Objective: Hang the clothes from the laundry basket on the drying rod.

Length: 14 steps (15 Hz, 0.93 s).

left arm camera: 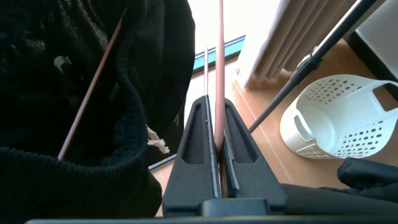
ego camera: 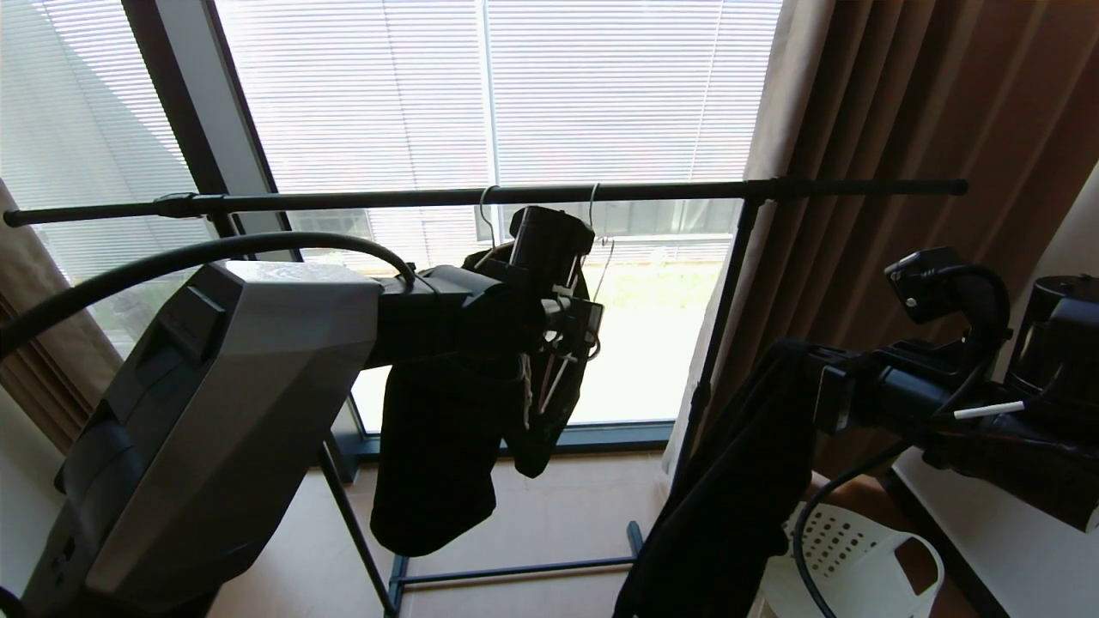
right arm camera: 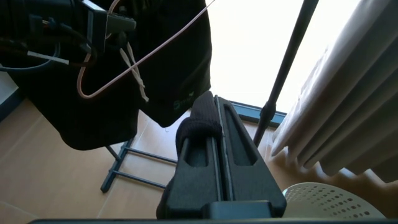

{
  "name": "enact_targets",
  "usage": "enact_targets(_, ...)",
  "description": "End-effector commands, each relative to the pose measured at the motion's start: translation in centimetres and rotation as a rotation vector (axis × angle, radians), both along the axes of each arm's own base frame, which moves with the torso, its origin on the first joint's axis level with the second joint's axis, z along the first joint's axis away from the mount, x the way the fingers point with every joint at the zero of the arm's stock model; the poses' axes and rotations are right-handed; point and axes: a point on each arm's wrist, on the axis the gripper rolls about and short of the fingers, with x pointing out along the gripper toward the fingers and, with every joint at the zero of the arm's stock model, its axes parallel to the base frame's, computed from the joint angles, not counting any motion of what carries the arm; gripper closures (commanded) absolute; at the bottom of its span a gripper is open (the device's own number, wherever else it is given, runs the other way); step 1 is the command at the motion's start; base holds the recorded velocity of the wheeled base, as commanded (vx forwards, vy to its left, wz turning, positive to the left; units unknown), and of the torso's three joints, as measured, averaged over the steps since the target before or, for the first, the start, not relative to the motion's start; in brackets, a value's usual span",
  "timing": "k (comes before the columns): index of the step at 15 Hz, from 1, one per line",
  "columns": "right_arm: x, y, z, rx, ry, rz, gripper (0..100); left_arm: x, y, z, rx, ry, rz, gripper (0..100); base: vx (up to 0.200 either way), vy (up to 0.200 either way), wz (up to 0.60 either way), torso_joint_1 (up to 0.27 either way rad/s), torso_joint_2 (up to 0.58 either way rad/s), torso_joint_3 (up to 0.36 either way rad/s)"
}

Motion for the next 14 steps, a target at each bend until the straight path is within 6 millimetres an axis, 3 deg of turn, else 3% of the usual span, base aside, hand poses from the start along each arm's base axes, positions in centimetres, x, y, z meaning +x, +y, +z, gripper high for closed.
enact_targets(1, 0.0, 0.0, -0.1, -0.002, 0.003, 0.002, 100, -0.1, 0.1, 0.5, -0.007, -0.007, 0.001, 100, 0.0, 0.0, 0.0, 0.0, 0.0, 0.0)
enact_targets(7, 0.0, 0.0, -0.1, -0.002, 0.004, 0.002, 100, -1.7, 1.1, 3.9, -0.039, -0.049, 0.0, 100, 0.0, 0.0, 0.0, 0.0, 0.0, 0.0)
enact_targets(14, -0.3, 0.5, -0.2, -0.004, 0.007, 0.023, 100, -7.1, 2.9, 7.2, -0.05, -0.037, -0.045, 100, 0.0, 0.0, 0.0, 0.0, 0.0, 0.0)
